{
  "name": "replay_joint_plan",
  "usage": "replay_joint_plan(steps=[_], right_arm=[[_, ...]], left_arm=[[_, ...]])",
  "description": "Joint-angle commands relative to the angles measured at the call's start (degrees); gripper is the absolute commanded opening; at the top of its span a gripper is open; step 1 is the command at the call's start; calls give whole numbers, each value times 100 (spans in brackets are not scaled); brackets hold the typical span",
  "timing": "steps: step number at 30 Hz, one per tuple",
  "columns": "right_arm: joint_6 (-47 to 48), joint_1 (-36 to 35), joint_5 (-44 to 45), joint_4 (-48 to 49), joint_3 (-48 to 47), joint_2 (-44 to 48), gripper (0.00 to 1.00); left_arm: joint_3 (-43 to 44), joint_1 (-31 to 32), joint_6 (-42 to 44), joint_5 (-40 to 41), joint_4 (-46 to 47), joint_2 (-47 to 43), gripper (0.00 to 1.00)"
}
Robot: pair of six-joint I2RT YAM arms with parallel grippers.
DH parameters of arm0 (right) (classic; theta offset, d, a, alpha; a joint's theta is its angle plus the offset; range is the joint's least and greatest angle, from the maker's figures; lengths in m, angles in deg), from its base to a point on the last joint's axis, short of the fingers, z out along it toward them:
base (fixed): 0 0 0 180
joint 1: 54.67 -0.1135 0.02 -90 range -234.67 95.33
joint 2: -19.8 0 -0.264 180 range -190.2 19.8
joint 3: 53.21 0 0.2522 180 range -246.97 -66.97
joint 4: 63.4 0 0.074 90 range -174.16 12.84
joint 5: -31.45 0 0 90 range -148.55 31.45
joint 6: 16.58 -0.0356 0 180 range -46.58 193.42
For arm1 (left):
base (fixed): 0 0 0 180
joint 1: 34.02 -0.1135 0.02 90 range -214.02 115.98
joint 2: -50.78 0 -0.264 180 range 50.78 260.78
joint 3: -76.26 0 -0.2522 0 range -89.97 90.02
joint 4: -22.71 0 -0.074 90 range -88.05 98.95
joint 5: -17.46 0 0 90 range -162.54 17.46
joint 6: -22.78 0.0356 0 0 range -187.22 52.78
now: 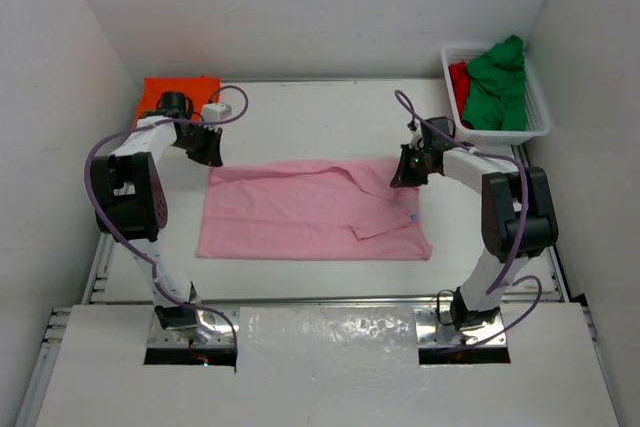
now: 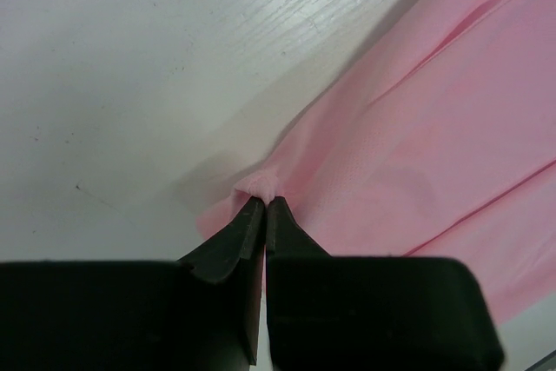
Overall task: Fold and stack the t-shirts
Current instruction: Grap the side of the flattened tshirt furthest away from the robot with both arms
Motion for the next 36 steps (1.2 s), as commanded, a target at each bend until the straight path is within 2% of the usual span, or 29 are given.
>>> replay_joint_plan(steps=[1,2,6,7,9,11,14,16,18,22,27,36], right_arm=[[9,15,-54,296,-234,-229,0],[36,15,-63,304,-277,-369,0],[106,24,147,295,-489,-581,24],[124,15,209,330,-489,-590,27],[159,15,271,436,-524,-660,39],[194,-3,184,541,-533,-731,46],[230,-29,113,612,-585,-880,47],[160,-38,95,700,-577,-889,44],[81,-47,87,884,-498,-793,35],[19,-99,-18,885,-576,-879,25],[-139,-117,-98,735,-665,-960,0],[370,24,69,-484,-401,498,0]], left_arm=[[81,76,11,-194,139,-91,0],[81,85,2,-168,148,-100,0],[-24,102,-42,-115,218,-126,0],[-33,102,-42,-97,210,-117,0],[-51,102,-25,-53,210,-117,0],[-42,102,-7,-36,227,-109,0],[-42,102,-24,-79,245,-82,0],[-42,111,-33,-80,245,-65,0],[-51,111,-16,-71,245,-65,0],[-68,111,2,-18,280,-73,0],[11,111,-7,61,306,-100,0],[-217,102,782,492,149,-741,0]])
